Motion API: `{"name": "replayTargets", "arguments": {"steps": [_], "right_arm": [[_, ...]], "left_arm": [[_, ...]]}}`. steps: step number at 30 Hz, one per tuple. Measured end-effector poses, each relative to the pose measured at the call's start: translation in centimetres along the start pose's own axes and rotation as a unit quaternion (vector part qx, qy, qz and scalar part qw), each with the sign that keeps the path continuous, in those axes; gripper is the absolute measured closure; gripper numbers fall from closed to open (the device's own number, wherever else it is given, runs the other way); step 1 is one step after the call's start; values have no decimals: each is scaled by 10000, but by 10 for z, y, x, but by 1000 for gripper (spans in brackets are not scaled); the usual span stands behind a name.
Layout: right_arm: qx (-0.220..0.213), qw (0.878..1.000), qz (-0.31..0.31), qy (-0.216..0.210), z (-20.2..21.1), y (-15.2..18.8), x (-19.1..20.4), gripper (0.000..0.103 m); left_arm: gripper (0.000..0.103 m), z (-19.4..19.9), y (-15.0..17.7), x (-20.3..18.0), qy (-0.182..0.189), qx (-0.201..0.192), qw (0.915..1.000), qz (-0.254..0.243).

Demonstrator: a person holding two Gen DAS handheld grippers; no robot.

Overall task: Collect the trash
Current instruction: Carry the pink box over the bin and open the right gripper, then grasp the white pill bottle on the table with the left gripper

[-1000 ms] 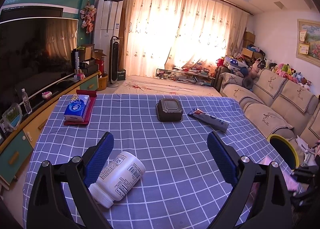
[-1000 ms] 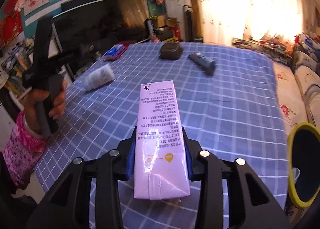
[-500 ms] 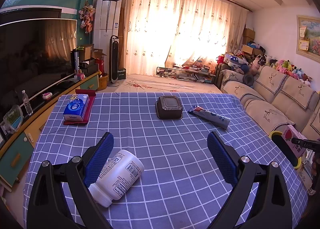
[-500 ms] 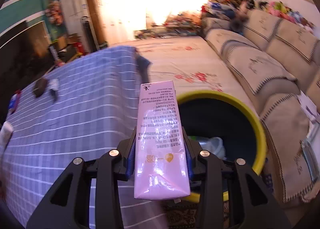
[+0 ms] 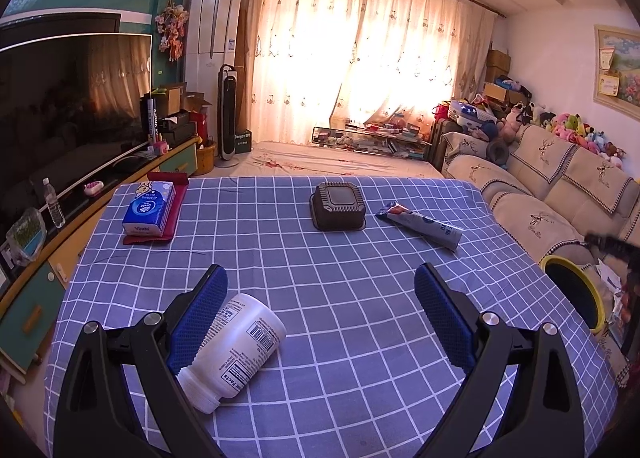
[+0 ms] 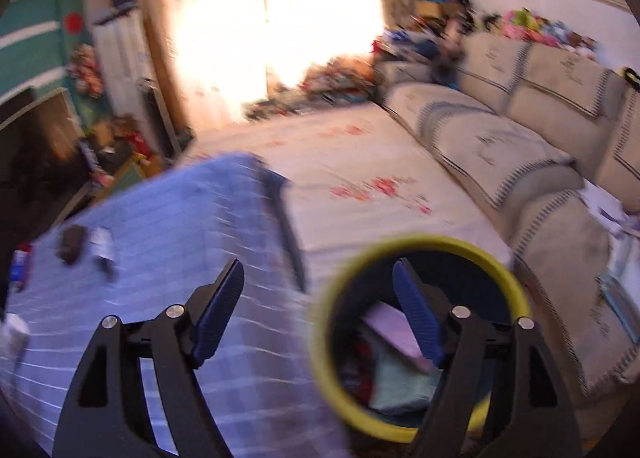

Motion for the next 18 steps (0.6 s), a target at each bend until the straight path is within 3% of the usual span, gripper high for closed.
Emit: {"name": "replayTargets", "arguments": {"steps": [6,9,14,18], "right_arm": [[-586,9882,554,-1301,20,-19,134,25],[-561,9813,1025,-1528,19,2,176,25],[-474,9739,1670,-1465,17,28,197,25],[-454,9754,1381,-1658,26,24,200,23]], "left_arm": [[10,-4,2,4,-25,56,10000,34],[10,-6,3,8,-17,107,9999,95],[10,-4,-4,7,179,267,9995,38],[10,-2,-8,15,154,550,9979,-304]]}}
Point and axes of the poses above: each gripper's, at about its wrist camera, not at the fingertips, and z roughly against the way its jaws point, x to its left, y to its underside, the point moved 7 cm from there along -z, roughly the way its jaws point, and after that the axes turned 9 degrees about y, right-handed, at the moved point
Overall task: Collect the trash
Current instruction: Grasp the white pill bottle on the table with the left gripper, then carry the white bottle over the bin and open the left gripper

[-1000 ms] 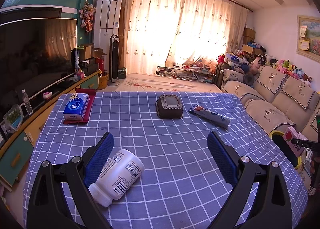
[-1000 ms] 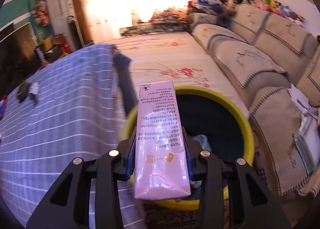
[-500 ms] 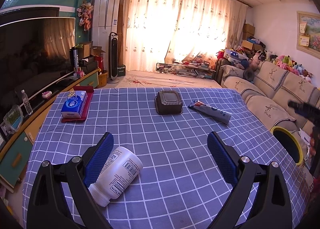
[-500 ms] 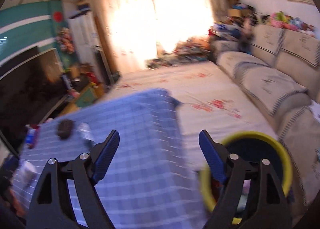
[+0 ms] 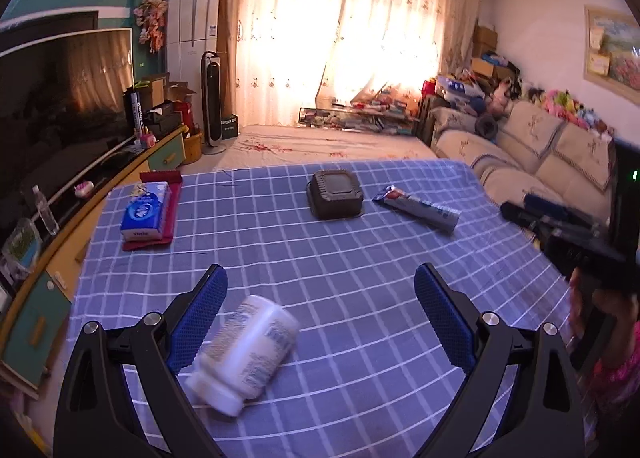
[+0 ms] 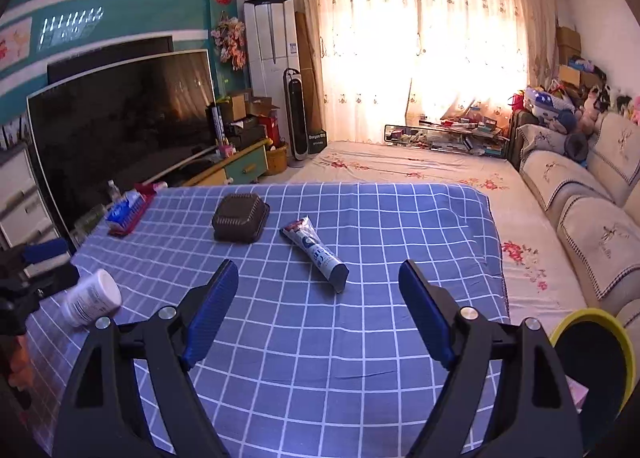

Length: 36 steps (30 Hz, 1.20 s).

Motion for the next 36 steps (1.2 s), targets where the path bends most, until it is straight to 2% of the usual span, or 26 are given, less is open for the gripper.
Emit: {"name": "replayTargets", "arguments": {"steps": [3,10,13,16,18,21,24,26,27,32,36], "right_arm": [[18,10000,-78,-48,1,0,-2,22],[130,9998,-40,-156,-3,2,8,22],[166,9998,-32,-130,-5,3,8,22],[240,9996,-90,-149,-7,5,4,22],[285,9993,-140,-191,-8,5,3,22],[302,9992,-135,-204,-8,6,3,22],[343,9991,-97,-236,-8,7,6,20],[339,9991,-75,-235,-8,7,8,20],[332,9992,-70,-231,-8,7,8,20],[298,9992,-134,-209,-7,6,4,20],[254,9994,-192,-152,-4,3,0,20]], "left_arm": [[10,-2,11,14,-72,283,9995,-84],[10,-16,29,32,208,685,9974,-2],[10,-29,33,32,177,864,9961,-51],[22,-39,39,32,138,1072,9941,-115],[24,-42,43,32,121,1155,9931,-143],[25,-44,45,32,111,1189,9927,-178],[32,-44,46,33,44,1228,9922,-210],[46,-46,48,33,52,1271,9917,-195],[48,-47,49,33,69,1301,9913,-179],[51,-41,48,28,-12,1240,9922,-156],[53,-29,38,8,68,1072,9940,-196]]}}
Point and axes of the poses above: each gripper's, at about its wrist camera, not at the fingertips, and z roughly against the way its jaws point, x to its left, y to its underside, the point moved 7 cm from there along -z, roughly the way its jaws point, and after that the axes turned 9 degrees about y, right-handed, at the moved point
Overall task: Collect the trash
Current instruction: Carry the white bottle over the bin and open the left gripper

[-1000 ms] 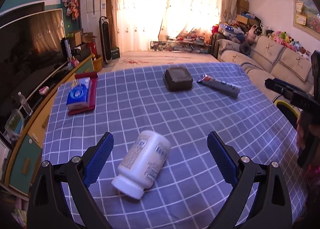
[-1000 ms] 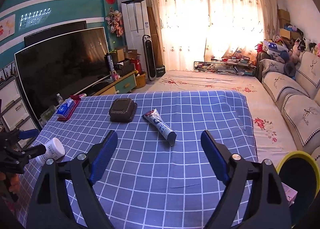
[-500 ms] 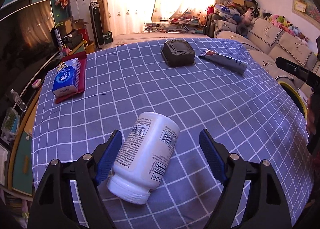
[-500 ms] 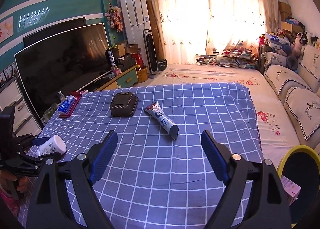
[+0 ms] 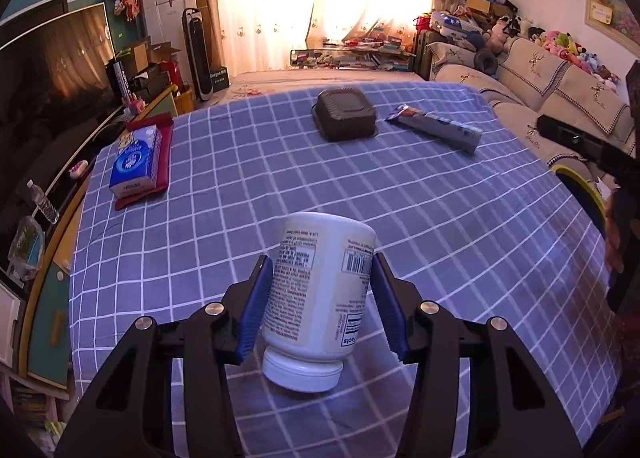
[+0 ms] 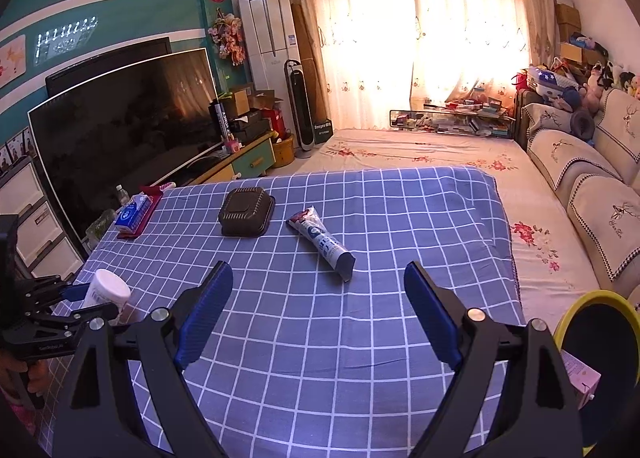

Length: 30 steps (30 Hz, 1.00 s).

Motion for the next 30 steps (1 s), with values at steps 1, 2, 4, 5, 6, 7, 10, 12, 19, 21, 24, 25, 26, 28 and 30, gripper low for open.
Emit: {"name": "replayTargets", "arguments": {"steps": [1,2,4,5,6,7,10,12,19,21,24,25,26,28,30], "right_arm": [[-20,10000,-13,23,1,-1,-1,20],[-47,10000,-41,41,2,-2,-3,20],[-114,9998,-99,91,5,-5,-8,20],[-142,9998,-116,122,7,-6,-10,20],[-179,9996,-138,162,8,-8,-12,20],[-224,9994,-169,207,10,-9,-16,20],[-353,9984,-317,301,17,-15,-27,20],[-452,9973,-436,375,22,-19,-36,20],[-901,9886,-1023,644,52,-39,-84,20],[-1028,9847,-1228,687,67,-41,-102,20],[-1126,9795,-1366,964,93,-37,-138,18],[-1156,9771,-1409,1098,102,-33,-150,18],[-1184,9746,-1461,1219,111,-28,-163,18],[-1200,9679,-1586,1537,130,-13,-191,18],[-1156,9599,-1721,1886,148,6,-219,18]], "left_arm": [[53,3,-3,-7,37,-34,10000,-27],[54,5,-6,-13,74,-51,9999,-57],[54,6,-12,-29,146,-82,9997,-164],[55,6,-15,-36,181,-92,9996,-212],[55,5,-18,-43,218,-101,9994,-252],[55,4,-20,-51,270,-115,9991,-298],[55,1,-27,-73,417,-159,9982,-398],[55,-3,-32,-86,515,-179,9975,-449],[55,-12,-48,-137,868,-179,9936,-701],[55,-18,-53,-155,972,-130,9918,-821],[55,-28,-60,-189,1203,-70,9869,-1072],[55,-30,-63,-201,1287,-60,9849,-1154],[55,-34,-67,-216,1401,-54,9822,-1249],[55,-43,-75,-246,1642,-27,9762,-1418],[55,-51,-82,-275,1868,2,9696,-1584]]}}
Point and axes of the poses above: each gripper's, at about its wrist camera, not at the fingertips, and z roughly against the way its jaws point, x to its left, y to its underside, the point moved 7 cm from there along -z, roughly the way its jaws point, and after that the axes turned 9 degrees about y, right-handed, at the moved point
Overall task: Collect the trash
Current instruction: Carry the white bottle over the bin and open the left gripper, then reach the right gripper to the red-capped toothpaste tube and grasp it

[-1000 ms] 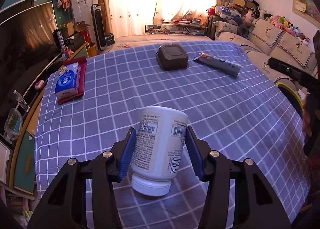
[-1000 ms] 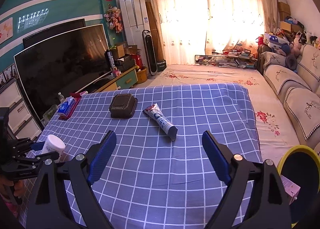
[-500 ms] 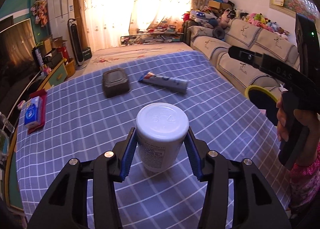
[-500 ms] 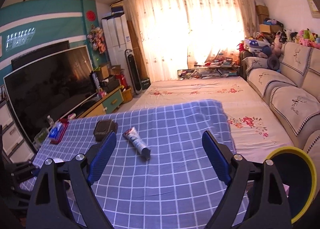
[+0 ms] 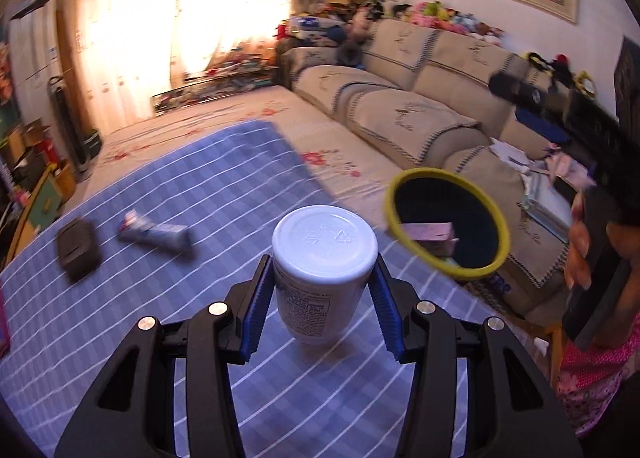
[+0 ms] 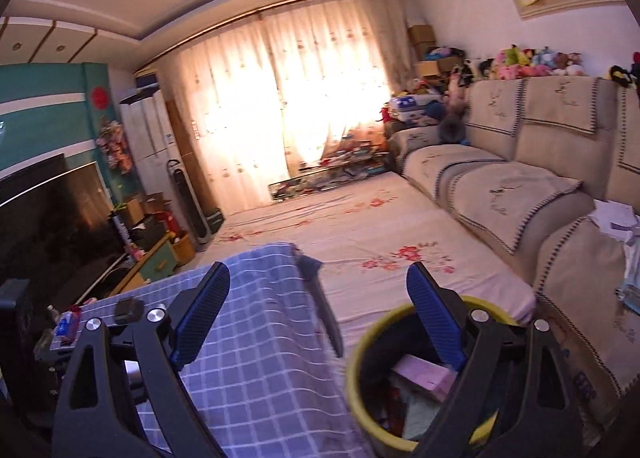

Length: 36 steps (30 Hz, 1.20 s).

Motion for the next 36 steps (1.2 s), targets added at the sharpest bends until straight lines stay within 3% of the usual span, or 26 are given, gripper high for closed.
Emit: {"name": "replayTargets", "arguments": {"steps": [8,11,15,19,20,24,30,33,36], "right_arm": [[322,9919,-489,1131,14,29,-129,18],[319,9895,-634,1260,18,31,-153,18],[261,9885,-687,1321,21,28,-165,18],[327,9891,-655,1279,21,27,-164,18],[342,9894,-640,1257,21,27,-161,18],[375,9907,-587,1167,17,25,-148,18],[425,9954,-483,716,7,20,-105,18],[453,9981,-244,329,1,15,-65,18],[485,9988,43,-26,-4,11,-17,18]], "left_arm": [[55,-88,-58,-99,783,220,9947,-633],[55,-126,-70,-123,997,404,9923,-610],[54,-177,-77,-142,1021,699,9908,-548],[25,-208,-75,-143,928,770,9922,-328],[24,-209,-75,-139,853,732,9933,-265],[24,-179,-76,-111,848,427,9953,215],[14,-64,-66,-29,371,-706,9934,828],[11,-2,-42,19,-112,-1144,9886,976],[7,56,-7,70,-1001,-1500,9783,1018]]}}
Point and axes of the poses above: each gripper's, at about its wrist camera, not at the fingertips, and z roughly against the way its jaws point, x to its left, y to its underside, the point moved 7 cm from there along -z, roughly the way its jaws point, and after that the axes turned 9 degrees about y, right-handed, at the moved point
